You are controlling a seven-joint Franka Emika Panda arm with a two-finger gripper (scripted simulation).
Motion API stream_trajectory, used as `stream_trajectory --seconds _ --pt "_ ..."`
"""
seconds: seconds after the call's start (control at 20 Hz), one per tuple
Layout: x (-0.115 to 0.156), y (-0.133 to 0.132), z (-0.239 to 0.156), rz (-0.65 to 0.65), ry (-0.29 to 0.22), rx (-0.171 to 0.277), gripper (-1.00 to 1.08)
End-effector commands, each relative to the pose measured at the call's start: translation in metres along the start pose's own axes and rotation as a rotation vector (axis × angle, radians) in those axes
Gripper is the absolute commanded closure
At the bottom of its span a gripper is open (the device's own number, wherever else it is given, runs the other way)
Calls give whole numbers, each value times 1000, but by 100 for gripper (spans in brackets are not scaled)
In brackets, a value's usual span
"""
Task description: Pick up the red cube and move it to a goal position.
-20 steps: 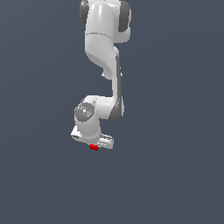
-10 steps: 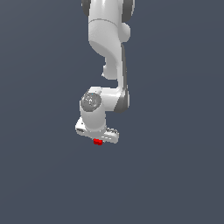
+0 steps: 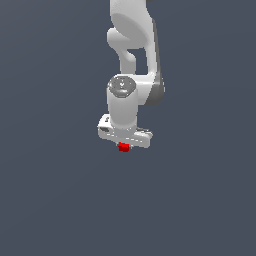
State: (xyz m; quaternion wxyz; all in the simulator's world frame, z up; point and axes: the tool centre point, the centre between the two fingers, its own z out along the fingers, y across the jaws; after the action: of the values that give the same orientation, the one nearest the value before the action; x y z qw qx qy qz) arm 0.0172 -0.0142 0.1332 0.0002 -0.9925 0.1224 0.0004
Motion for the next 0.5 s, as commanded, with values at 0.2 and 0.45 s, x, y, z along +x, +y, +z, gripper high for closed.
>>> stream_trajectory --seconds 0.2,0.45 --pt "-28 -29 -51 1 1 -1 108" --pt "-42 -46 -79 1 1 -1 108"
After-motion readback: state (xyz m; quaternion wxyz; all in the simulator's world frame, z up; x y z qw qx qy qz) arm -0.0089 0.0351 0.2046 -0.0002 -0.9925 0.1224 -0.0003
